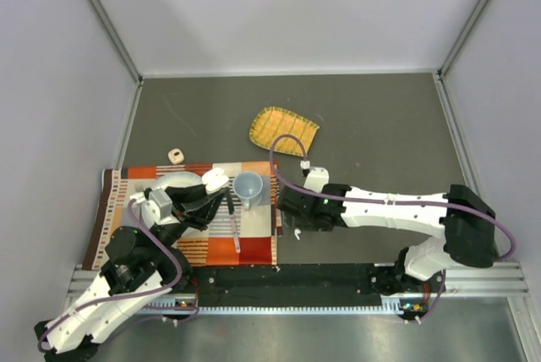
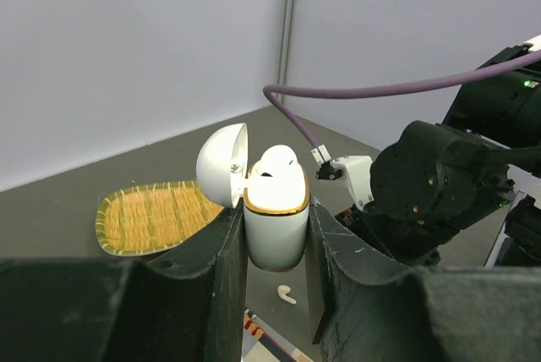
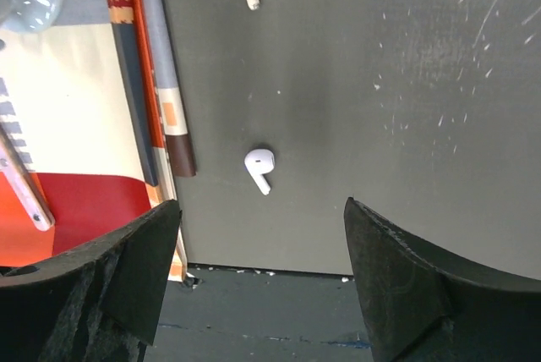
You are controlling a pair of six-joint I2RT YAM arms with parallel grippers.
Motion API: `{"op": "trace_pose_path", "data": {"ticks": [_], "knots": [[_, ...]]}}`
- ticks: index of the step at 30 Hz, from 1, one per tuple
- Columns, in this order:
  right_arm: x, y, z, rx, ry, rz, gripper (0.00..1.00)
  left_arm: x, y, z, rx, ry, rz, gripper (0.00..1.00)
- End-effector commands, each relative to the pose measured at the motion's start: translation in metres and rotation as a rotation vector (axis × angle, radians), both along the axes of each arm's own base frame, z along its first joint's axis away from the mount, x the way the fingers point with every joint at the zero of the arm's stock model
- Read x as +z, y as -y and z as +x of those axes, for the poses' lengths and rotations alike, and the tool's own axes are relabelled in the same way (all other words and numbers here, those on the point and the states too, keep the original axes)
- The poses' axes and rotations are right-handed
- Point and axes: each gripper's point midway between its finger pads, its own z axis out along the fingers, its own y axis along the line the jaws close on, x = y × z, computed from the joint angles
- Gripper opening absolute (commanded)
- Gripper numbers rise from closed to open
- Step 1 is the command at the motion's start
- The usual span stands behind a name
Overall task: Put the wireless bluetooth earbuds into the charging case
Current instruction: Pick up the left earbud from the center of the board.
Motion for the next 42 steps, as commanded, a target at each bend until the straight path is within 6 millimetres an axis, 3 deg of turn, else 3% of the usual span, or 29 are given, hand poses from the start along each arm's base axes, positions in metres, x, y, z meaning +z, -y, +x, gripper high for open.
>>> {"op": "trace_pose_path", "data": {"ticks": [1,7,11,19,42], "knots": [[0.001,0.0,-0.001,-0.074,0.012,-0.008,0.77,0.03,-0.018,-0.01,0.016,0.068,-0.092,0.0],[-0.011,-0.004,-0.001,-0.077,-0.009,-0.044,0.71,0.024,-0.02,-0.01,0.025,0.05,-0.074,0.0],[-0.017,-0.009,-0.001,-0.071,-0.02,-0.06,0.6,0.022,-0.02,-0.01,0.026,0.047,-0.074,0.0],[-0.022,-0.022,0.003,-0.031,-0.019,-0.067,0.47,0.021,-0.02,-0.009,0.029,0.039,-0.077,0.0],[-0.052,-0.026,-0.003,-0.016,-0.093,-0.081,0.38,0.02,-0.021,-0.008,0.034,0.034,-0.077,0.0]]}}
